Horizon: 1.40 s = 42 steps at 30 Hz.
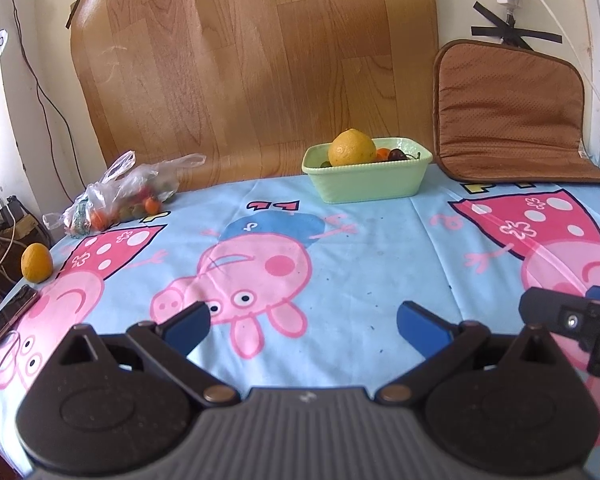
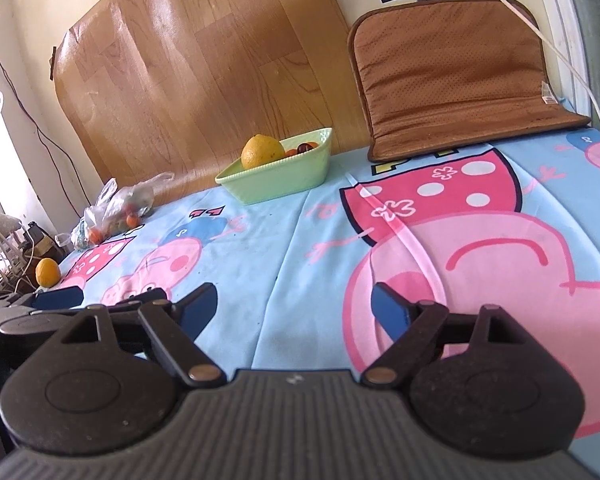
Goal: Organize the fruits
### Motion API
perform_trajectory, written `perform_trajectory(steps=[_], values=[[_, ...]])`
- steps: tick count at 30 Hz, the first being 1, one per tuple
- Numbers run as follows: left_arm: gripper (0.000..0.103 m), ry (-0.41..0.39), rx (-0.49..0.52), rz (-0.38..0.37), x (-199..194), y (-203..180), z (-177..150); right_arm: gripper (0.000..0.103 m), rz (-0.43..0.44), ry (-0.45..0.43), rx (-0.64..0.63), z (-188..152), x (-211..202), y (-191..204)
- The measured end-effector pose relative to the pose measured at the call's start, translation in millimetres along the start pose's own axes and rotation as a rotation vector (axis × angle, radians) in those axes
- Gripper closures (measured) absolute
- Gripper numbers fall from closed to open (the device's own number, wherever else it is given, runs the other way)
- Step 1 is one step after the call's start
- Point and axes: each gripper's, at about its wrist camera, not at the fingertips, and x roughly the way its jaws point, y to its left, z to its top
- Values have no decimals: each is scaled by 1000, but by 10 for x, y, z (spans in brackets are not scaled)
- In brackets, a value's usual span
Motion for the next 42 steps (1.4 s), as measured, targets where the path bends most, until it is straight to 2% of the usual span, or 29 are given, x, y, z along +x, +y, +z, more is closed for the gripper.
perform_trajectory(steps=[10,22,28,31,42], values=[[0,-20,21,45,31,-25,9,17,3,4,12,-3,32,-29],[0,-82,35,69,-12,-84,64,17,-6,-68,-30,35,-20,-33],[0,-76,24,59,-13,-103,84,17,-9,-67,-6,38,-9,-91],[0,-44,12,41,21,-98,88,17,-8,-70,4,42,-12,-112],[0,-14,37,67,66,-164,72,17,-1,-58,23,36,10,-170]])
